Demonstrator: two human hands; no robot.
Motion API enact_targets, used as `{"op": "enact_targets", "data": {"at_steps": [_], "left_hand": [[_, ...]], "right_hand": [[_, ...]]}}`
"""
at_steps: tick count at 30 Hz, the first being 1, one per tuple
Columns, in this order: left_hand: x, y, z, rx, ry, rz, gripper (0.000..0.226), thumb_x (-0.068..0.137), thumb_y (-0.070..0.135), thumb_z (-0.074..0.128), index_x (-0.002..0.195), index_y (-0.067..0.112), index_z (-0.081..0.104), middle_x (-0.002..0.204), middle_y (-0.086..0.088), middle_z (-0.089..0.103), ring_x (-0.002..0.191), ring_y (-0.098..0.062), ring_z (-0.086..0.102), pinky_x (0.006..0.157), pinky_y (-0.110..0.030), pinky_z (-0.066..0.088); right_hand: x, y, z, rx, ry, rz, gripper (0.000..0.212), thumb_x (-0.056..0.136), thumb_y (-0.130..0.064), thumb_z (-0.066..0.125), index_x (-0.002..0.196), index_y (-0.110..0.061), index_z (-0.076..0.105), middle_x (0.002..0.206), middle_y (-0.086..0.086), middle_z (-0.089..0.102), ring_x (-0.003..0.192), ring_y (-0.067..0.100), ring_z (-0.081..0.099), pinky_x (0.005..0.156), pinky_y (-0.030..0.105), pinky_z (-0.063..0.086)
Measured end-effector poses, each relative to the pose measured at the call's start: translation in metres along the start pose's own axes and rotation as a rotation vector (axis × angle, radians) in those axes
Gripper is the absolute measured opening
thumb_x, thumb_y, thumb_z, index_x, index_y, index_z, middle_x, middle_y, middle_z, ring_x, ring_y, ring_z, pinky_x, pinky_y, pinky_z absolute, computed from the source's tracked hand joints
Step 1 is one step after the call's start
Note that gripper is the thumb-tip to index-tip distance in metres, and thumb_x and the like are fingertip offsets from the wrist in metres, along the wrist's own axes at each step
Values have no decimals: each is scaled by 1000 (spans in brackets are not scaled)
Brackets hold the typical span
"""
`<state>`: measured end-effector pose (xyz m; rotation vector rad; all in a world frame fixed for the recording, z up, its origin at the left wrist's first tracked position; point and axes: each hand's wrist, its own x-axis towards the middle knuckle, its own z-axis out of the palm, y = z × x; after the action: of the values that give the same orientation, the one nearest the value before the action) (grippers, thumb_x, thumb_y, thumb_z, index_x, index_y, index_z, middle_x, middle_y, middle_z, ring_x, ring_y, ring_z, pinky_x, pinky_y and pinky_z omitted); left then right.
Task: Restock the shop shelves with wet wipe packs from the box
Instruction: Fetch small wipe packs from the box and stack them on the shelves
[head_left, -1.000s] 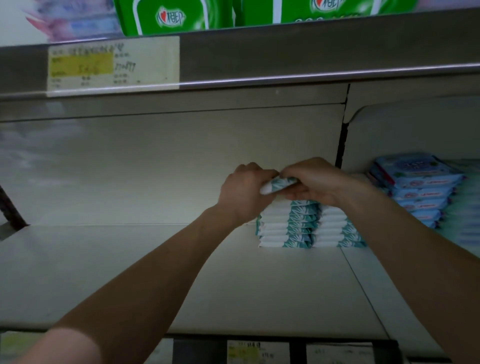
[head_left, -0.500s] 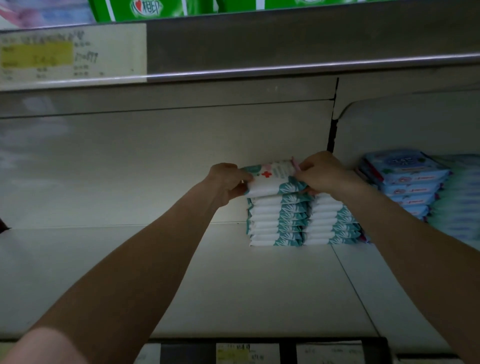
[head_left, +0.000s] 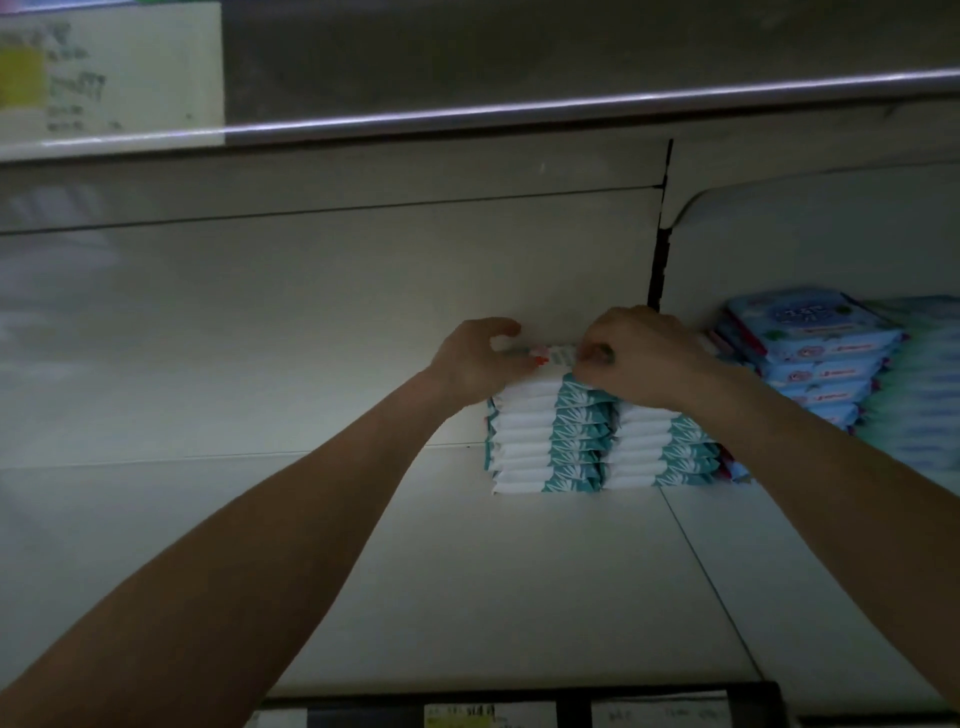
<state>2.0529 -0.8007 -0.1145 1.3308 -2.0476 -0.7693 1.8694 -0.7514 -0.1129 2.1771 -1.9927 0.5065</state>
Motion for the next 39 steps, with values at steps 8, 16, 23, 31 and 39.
{"op": "enact_targets", "data": {"at_steps": [8,16,23,31,39], "left_hand": [[5,-13,10,585,-177,214,65,90,24,64,149,28,34,151,-4,37,135,-22,37,106,-27,29],[2,-7,13,655,-144,214,63,91,28,61,148,31,35,148,-5,38,133,-24,37,105,-31,32],[-21,-1,23,926,147,294,47,94,44,50,140,35,47,124,-6,51,116,-25,47,95,-35,33],[-27,5,37,943,171,196,43,96,38,49,139,33,47,126,-7,49,117,-26,47,95,-38,36],[-68,17,45,582,254,77,47,94,25,54,141,25,48,129,-10,50,118,-29,48,97,-39,40]], "right_hand": [[-12,-8,17,-209,-22,-89,37,82,-26,64,113,-17,47,107,3,57,98,24,53,83,33,31],[-16,-7,17,-200,51,-80,28,89,-31,58,112,-17,54,105,4,64,104,25,53,93,34,32],[-25,-18,15,-166,175,-132,23,91,-16,55,109,-10,68,113,9,56,105,28,49,76,32,31],[-26,-28,30,-47,156,-47,30,88,6,49,109,-4,67,110,15,59,100,30,56,74,31,43],[-67,-33,3,281,156,130,33,93,-4,48,118,-14,67,123,10,61,111,26,57,86,31,46]]}}
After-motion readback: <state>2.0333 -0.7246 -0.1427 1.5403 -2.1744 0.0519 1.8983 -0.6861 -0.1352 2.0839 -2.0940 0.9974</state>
